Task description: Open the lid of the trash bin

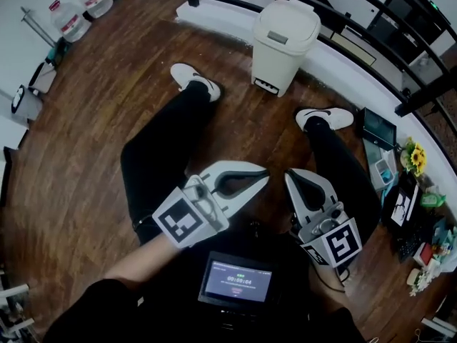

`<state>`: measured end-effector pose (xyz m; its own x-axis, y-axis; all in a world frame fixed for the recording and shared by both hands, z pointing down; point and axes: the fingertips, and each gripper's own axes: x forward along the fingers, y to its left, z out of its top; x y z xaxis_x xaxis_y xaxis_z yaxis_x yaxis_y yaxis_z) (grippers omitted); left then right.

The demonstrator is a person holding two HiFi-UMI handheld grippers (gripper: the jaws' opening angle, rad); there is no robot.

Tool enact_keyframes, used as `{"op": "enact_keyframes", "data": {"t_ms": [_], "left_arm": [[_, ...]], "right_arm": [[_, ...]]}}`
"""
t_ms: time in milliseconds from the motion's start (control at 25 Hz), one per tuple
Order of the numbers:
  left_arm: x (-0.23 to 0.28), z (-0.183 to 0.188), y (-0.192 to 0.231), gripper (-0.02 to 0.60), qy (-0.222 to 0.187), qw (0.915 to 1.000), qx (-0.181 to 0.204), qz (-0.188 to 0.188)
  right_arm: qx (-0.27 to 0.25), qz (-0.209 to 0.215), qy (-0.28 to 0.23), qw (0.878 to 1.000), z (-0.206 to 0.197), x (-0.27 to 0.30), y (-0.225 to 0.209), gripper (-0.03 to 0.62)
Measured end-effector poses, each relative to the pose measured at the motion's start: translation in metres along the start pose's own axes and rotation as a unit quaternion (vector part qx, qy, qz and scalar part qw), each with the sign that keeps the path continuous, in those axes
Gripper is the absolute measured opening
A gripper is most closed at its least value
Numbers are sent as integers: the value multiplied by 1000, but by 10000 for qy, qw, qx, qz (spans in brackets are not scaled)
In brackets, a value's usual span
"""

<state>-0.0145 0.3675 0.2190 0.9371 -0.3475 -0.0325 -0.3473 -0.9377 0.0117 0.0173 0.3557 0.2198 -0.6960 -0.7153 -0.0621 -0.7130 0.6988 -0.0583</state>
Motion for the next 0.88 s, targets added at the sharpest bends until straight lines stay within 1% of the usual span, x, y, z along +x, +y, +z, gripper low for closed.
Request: {"op": "enact_keyframes", "data": {"t_ms": [200, 360, 440, 560, 720, 880], "left_arm": [[15, 2, 28, 38, -3, 9999, -69, -146], [32, 7, 59, 38, 5, 9999, 67, -157], [39, 9, 78, 38, 9, 9999, 140, -87], [46, 9, 104, 38, 8, 9999, 115, 71], [45, 7, 130, 38, -45, 9997, -9, 259], [47, -11, 155, 38, 104, 9989, -273, 378]], "right_arm": [[74, -209, 84, 9997, -6, 16, -26, 18], [88, -280, 208, 9994, -9, 36, -53, 18], [81, -247, 274, 9993, -9, 50, -68, 18], [172, -248, 297, 9991, -7, 71, -89, 18], [377, -301, 235, 9986, -7, 98, -110, 18], [442, -346, 259, 9981, -18, 123, -131, 18]]}}
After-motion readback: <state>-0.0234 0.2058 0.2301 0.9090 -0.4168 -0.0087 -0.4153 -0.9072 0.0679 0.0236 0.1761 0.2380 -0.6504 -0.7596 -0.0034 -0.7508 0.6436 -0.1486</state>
